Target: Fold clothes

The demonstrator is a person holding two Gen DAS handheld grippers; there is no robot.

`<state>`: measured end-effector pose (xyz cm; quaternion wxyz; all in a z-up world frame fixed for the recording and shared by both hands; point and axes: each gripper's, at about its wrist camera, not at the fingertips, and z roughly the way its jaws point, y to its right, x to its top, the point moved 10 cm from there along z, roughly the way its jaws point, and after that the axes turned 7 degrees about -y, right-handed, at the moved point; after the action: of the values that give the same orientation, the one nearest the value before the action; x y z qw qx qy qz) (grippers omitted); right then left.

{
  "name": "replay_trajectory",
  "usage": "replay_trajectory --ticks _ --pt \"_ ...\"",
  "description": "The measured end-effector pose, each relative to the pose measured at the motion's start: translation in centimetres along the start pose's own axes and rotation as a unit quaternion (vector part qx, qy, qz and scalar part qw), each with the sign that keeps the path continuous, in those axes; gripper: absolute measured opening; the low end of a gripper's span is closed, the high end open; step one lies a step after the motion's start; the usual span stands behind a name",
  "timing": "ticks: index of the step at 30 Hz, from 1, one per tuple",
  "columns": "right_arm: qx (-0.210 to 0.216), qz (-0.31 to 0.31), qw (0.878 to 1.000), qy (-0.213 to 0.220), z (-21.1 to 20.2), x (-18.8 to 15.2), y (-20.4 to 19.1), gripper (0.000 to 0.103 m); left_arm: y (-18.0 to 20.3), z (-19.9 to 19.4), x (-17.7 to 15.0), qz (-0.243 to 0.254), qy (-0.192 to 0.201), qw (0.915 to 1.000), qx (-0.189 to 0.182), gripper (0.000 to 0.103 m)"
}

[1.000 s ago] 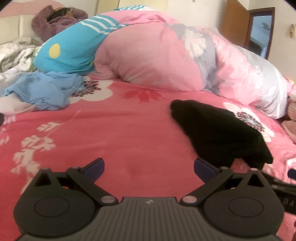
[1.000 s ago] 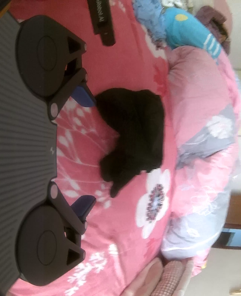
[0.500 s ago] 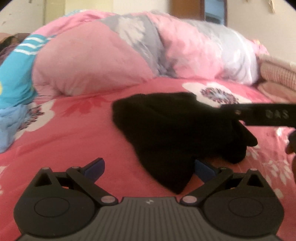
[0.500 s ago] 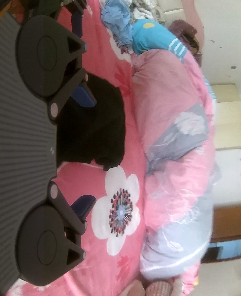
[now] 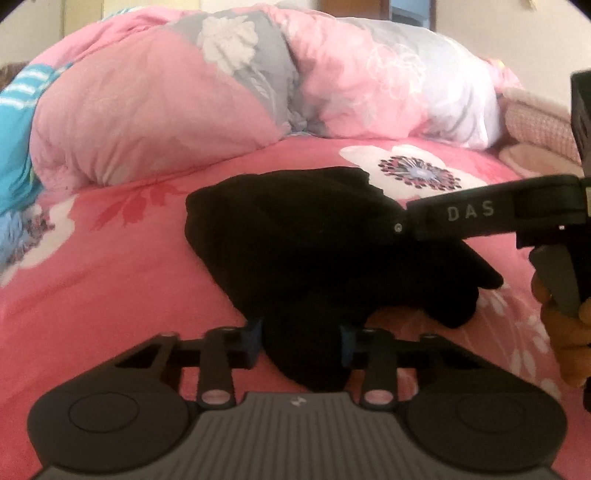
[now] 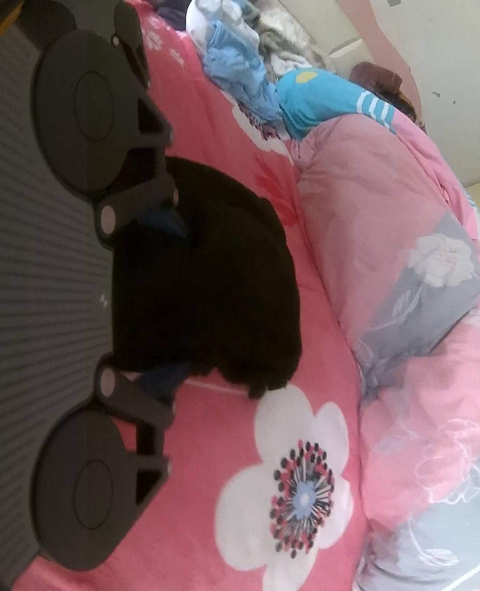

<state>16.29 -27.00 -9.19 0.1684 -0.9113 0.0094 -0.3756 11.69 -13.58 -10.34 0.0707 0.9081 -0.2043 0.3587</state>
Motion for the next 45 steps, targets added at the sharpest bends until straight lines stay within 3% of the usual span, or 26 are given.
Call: replay_trajectory --ticks 1,5,9,18,28,32,35,43,45 --pt "0.002 0.000 1.000 0.000 -0.1 0.0 -0.1 0.051 0.1 -0.1 0.0 0.002 0.000 1.0000 0.000 0.026" --pt "0.007 0.002 1.000 0.003 -1.0 -0.1 -0.6 0.022 0.3 -1.0 0.1 0.009 0.003 1.0000 -0.001 0.018" --pt "0.015 -0.003 1.000 0.010 -2.9 -0.5 -1.5 0.014 0.5 -2.6 -0.2 0.011 0.009 0.9999 -0.006 0.015" --pt "0.040 -0.018 0.999 0.019 -7.9 -1.9 -3.7 0.010 1.0 -8.7 -2.4 0.008 0.028 0.9986 -0.044 0.015" --pt "0.072 -0.008 0.997 -0.008 -13.8 -8.3 -5.2 0.010 1.8 -12.9 -8.5 0.008 0.013 0.9964 -0.084 0.015" --pt "0.065 -0.005 0.997 -0.030 -13.6 -11.6 -4.9 0.009 1.5 -13.6 -10.9 0.003 0.006 0.9960 -0.089 0.022" --pt "0.051 -0.005 0.998 -0.040 -12.9 -13.1 -4.7 0.009 0.6 -14.2 -11.8 -0.006 0.010 0.9960 -0.089 0.034" --pt "0.039 -0.011 0.998 -0.039 -13.8 -13.3 -5.0 0.016 -1.5 -15.0 -10.4 -0.041 0.055 0.9926 -0.100 0.048" --pt "0.033 -0.009 0.999 -0.036 -14.4 -13.2 -4.6 0.023 -1.5 -14.4 -9.7 -0.045 0.064 0.9920 -0.099 0.050"
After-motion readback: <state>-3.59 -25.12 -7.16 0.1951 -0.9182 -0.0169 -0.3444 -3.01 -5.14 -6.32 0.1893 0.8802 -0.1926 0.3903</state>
